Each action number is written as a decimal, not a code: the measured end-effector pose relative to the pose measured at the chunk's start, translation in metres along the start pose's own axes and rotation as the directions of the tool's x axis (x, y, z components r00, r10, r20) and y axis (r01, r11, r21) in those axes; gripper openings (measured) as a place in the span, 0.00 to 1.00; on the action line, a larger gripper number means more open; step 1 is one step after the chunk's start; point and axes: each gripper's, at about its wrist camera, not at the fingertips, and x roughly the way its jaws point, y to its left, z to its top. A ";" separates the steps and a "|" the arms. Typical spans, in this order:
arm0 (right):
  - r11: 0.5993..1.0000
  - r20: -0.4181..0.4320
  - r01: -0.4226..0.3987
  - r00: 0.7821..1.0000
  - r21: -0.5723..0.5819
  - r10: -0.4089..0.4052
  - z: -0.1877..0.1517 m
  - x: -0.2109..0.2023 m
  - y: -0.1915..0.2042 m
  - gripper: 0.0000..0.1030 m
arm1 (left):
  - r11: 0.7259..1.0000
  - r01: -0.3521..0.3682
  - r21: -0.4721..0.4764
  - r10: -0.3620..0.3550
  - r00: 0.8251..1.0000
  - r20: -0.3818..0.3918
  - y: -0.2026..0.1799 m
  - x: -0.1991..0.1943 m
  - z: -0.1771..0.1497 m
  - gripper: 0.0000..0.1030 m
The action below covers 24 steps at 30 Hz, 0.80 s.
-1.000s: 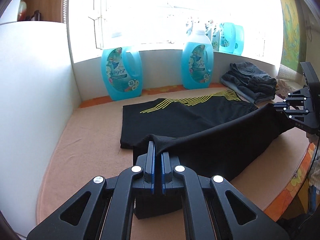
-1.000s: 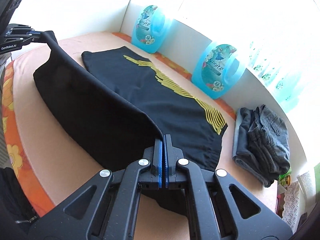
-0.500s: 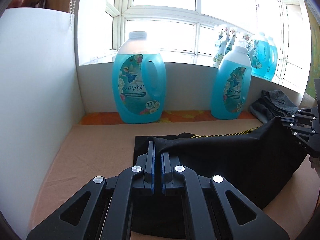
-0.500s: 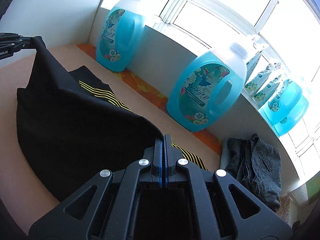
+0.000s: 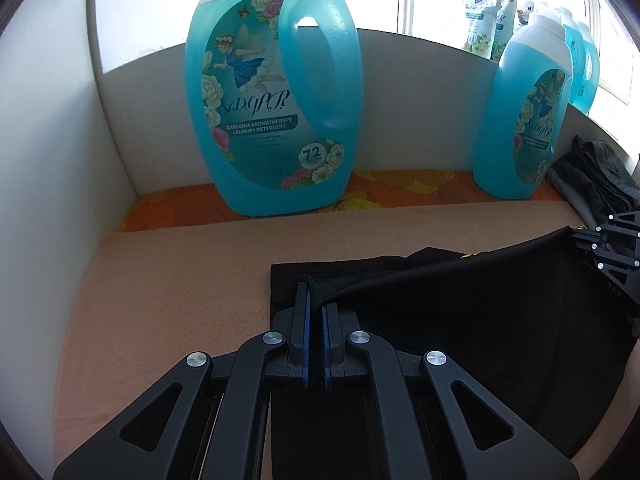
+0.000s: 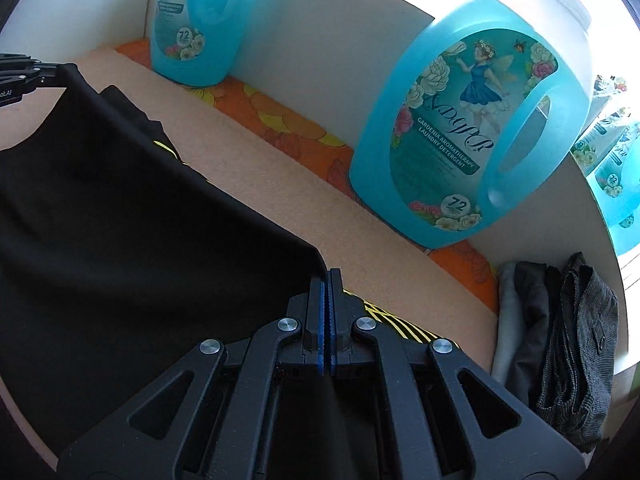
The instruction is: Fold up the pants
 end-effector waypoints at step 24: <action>0.875 0.116 -0.108 0.991 0.472 0.060 -0.082 -0.074 -0.139 0.55 | 0.991 -0.051 0.123 0.050 0.999 0.016 -0.012 -0.045 -0.032 0.40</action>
